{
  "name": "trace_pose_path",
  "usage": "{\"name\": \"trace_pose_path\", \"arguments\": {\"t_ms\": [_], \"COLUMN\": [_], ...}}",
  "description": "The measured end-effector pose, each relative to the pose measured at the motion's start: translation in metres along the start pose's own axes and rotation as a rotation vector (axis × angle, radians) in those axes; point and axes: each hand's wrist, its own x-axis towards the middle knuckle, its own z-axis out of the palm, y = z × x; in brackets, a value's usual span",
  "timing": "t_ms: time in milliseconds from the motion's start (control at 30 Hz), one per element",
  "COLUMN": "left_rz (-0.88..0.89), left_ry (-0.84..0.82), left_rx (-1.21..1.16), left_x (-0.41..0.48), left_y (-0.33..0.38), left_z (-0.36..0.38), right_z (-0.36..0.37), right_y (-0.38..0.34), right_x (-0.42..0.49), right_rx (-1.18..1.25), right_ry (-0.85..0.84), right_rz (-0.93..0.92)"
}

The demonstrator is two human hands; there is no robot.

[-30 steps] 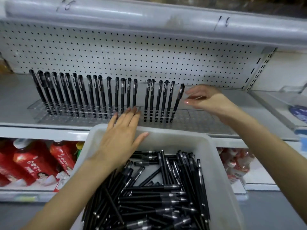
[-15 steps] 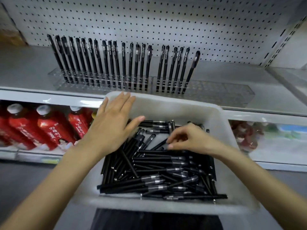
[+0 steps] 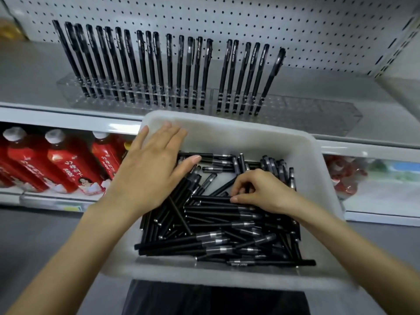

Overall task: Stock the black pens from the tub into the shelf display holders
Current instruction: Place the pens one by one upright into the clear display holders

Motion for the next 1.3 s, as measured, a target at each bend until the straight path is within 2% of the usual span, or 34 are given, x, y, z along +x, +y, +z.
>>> {"name": "trace_pose_path", "arguments": {"t_ms": [133,300,433,633,733,867,967,1100,1300], "left_rz": [0.006,-0.031,0.082,0.134,0.116,0.057,0.053,0.100,0.129], "left_ry": [-0.001,-0.057,-0.118,-0.073,-0.046,-0.045,-0.047,0.014,0.149], "left_rx": [-0.067,-0.427,-0.400,-0.443,-0.505,-0.621,-0.681,-0.594,-0.111], "left_x": [0.001,0.001,0.012,0.029,0.037,0.046,0.056,0.069,0.084], "left_y": [0.000,0.019,0.029,0.035,0.038,0.043,0.050,0.057,0.035], "left_z": [-0.003,-0.016,-0.017,-0.019,-0.020,-0.017,-0.014,-0.016,-0.010], "right_z": [0.000,-0.017,-0.035,-0.067,-0.087,-0.106,-0.108,-0.122,-0.184], "right_y": [-0.001,-0.005,-0.015,-0.027,-0.025,-0.019,-0.022,-0.026,-0.017], "right_x": [0.000,-0.004,-0.006,-0.011,-0.016,-0.017,-0.012,-0.008,-0.003], "right_rx": [0.032,0.126,0.297,0.468,0.625,0.984,1.053,0.903,0.643], "right_ry": [-0.012,0.030,0.065,0.115,0.194,0.276,0.316,0.447,0.832], "right_rz": [-0.024,-0.089,-0.117,-0.128,-0.119,-0.119,-0.151,-0.185,-0.216]}}
